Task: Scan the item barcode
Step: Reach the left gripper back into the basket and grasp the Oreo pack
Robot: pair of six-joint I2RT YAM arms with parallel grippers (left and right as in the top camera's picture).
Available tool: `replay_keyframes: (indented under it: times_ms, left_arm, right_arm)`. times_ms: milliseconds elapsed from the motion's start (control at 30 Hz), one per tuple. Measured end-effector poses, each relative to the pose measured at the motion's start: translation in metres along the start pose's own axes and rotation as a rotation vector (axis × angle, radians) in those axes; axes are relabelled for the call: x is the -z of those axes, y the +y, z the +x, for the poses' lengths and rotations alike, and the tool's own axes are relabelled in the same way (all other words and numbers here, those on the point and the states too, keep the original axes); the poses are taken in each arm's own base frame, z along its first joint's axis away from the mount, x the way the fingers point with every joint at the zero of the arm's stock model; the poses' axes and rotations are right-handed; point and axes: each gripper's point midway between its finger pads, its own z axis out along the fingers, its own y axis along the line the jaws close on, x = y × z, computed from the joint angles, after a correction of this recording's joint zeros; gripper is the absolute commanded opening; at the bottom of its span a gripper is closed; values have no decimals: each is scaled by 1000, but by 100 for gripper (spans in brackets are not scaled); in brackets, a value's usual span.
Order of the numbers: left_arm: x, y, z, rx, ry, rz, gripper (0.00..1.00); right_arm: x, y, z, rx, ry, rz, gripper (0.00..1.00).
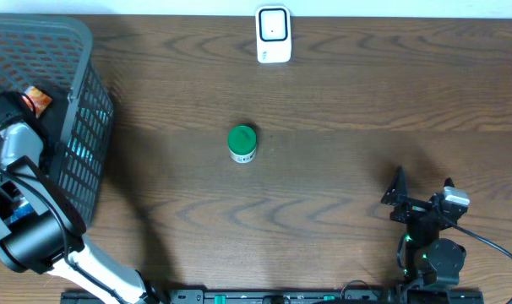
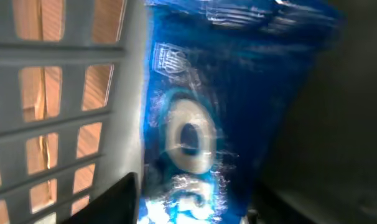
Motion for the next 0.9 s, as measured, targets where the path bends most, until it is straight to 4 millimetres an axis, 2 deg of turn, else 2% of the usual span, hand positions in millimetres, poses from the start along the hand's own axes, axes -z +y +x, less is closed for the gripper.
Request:
replay_keyframes:
  times_ms: [33,67,100,233,333,467,567,633,733,833,900]
  left_arm:
    - [-1,-1,1,2,-1,-3,48]
    - [-2,-1,1,3,-1,-7,57]
    - [-2,0,1,5,-3,-11,72]
    - [-1,12,1,28,-10,-60,96]
    - [0,18,0,39,-15,-76,97]
    - [0,18,0,41,-18,-76,90]
    - [-2,15,-1,45,-30,-65,79]
    - [-4,13,-2,53,-44,-59,76]
    - [-5,12,-2,65,-62,-61,77]
    - [-6,14,-2,89,-87,-78,95]
    - [-7,20,-2,117,-108,-88,96]
  right_arm:
    - [0,0,0,0,0,0,99]
    - [0,0,0,0,0,0,99]
    - [0,0,0,0,0,0,99]
    - [0,0,0,0,0,0,99]
    - [0,0,0,0,0,0,99]
    - [0,0,0,1,1,1,99]
    - [0,0,0,0,1,1,99]
    - [0,0,0,1,1,1,99]
    - [0,0,0,0,1,1,99]
    - [0,0,0,0,1,1,99]
    - [0,0,0,0,1,1,99]
